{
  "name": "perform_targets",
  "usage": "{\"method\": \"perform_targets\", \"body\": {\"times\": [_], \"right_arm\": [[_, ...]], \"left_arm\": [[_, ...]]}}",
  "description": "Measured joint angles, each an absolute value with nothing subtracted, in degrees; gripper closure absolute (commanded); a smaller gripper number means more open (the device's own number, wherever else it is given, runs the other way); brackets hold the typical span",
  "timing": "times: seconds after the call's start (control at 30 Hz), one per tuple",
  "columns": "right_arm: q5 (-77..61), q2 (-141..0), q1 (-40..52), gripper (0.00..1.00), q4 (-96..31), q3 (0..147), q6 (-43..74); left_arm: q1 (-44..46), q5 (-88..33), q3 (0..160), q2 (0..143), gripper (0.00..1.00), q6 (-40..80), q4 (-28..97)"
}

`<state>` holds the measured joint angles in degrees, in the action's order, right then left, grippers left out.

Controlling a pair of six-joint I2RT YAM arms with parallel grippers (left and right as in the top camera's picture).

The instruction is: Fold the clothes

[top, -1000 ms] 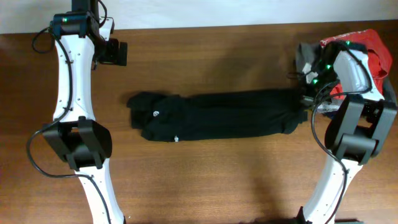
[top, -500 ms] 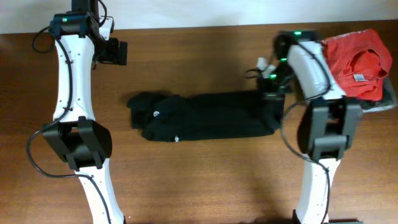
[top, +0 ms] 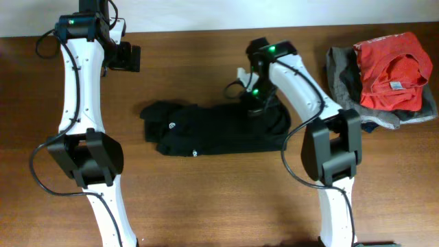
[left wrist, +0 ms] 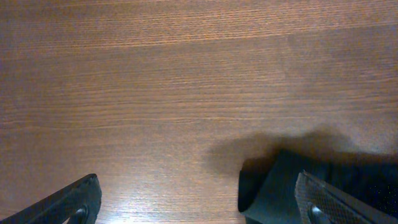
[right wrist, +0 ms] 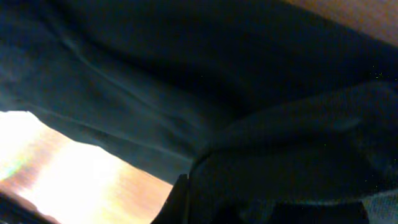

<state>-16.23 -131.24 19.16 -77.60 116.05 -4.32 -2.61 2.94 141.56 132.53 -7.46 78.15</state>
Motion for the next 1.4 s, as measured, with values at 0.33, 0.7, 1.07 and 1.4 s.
{"method": "perform_targets", "body": {"times": [0.33,0.7,1.07,1.4], "right_arm": [[-16.9,-131.2,21.8,0.30,-78.1,117.0,-2.6],[-11.3,-131.2,15.0,0.37,-86.9,124.9,-1.5],[-5.2,-131.2,10.7,0.60,-88.8,120.9,-3.2],[-5.1,-131.2,10.7,0.64,-85.2,114.7,-3.7]], "left_arm": [[-2.6,2.9,141.6,132.5,0.01,-7.5,78.0],[-2.6,3.0,141.6,132.5,0.01,-7.4,78.0],[-2.6,3.0,141.6,132.5,0.01,-7.4,77.9],[-2.6,2.9,141.6,132.5,0.01,-7.4,78.0]]}}
